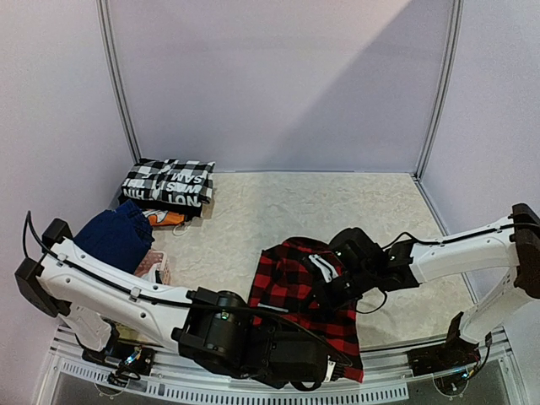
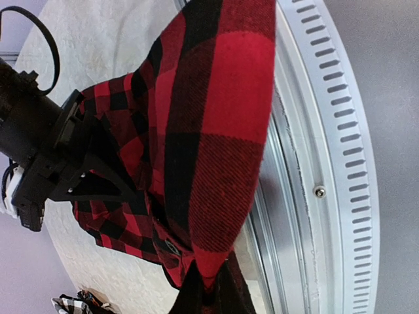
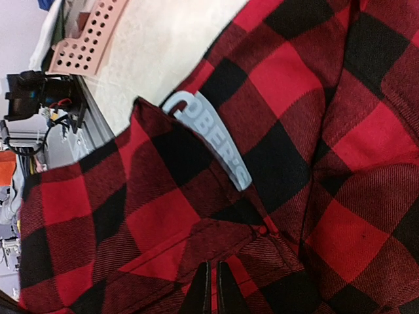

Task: Fold and stack the mixed laundry pile
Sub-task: Fold the 2/3-rectangle-folded shirt at the center of the board.

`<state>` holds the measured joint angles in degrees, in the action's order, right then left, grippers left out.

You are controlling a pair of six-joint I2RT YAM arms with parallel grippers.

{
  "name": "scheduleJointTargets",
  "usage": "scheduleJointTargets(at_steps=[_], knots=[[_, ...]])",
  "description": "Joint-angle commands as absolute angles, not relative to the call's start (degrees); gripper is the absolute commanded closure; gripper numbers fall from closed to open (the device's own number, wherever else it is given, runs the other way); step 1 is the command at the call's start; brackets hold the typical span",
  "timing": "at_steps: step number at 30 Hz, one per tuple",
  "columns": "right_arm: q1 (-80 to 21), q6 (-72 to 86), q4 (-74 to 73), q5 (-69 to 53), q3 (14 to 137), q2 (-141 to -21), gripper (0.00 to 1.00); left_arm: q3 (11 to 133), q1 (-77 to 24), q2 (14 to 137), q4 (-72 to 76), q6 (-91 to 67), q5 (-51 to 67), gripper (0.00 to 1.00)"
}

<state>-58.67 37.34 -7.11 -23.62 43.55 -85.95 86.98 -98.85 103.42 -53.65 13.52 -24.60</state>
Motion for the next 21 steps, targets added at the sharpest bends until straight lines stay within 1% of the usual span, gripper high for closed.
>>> scheduleJointTargets(at_steps=[1,10,21], knots=[[-60.2,37.0,-7.1,-22.4,43.6,-87.9,0.95,89.3,-98.4,101.9,-56.2,16.1,-24.7,1.0],[-61.5,37.6,-5.3,-24.5,42.3,-89.5,0.96,92.3,-93.3,101.4,-55.2,21.7,-23.1,1.0],[-61.8,35.5,-8.1,-26.0,43.2,-89.0,0.97,97.0,-85.7,101.9,-54.2,28.5,-20.2,1.0]])
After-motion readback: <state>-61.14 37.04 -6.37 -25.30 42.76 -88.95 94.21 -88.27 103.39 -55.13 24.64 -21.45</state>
